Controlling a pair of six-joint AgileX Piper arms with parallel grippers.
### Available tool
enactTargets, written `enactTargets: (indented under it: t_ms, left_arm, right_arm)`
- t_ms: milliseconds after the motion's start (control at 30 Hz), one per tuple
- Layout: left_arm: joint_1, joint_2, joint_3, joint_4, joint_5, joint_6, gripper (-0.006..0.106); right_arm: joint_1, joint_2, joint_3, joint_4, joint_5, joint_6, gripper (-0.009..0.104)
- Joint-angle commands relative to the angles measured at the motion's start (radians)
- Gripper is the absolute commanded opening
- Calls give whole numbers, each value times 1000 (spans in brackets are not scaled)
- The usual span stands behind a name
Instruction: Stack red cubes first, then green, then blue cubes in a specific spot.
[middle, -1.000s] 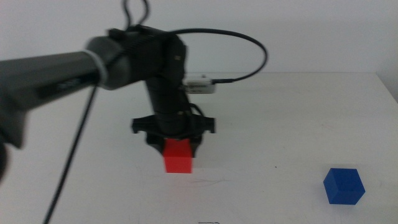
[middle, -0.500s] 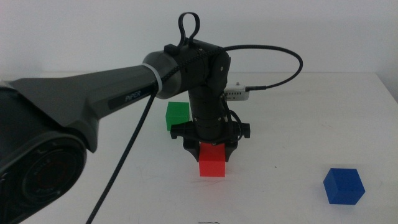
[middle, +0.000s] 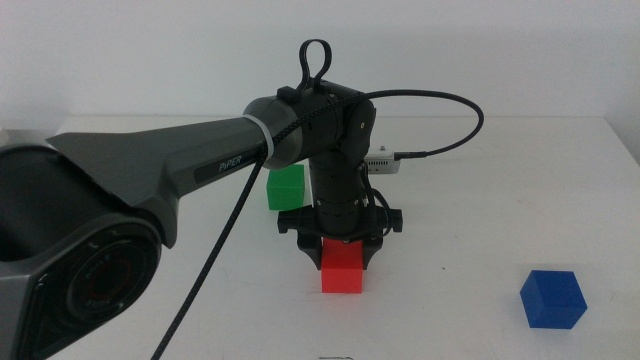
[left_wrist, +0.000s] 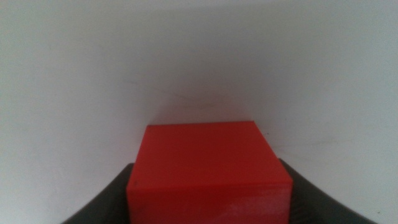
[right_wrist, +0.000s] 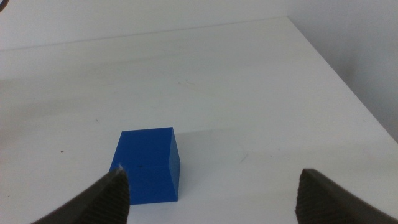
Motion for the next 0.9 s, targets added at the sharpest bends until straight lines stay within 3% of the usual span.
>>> enactTargets:
  t_ms: [0,100,133,367,667,867]
  left_arm:
    - [-3,-54,-27,6,-9,-17,16]
    - [-3,-54,-27,9,-11,-17,32]
    - [-3,-54,-27,17,-13,-17,52]
    - [-3,-54,-27,31,-13,-17,94]
    - [-2,-121,-27,53,1,-16,94]
    - [-2,-230,-27,116,36,-17,94]
  right_arm:
    - [3,-23,-26,-16,-77,-9,85]
    - [3,-23,-26,-16,-77,-9,85]
    - [3,-23,-26,-16,-77,-9,85]
    - [3,-23,-26,-16,-77,-9,85]
    - [3,-23,-26,-16,-77,-9,85]
    - [3,-23,-26,-16,-77,-9,85]
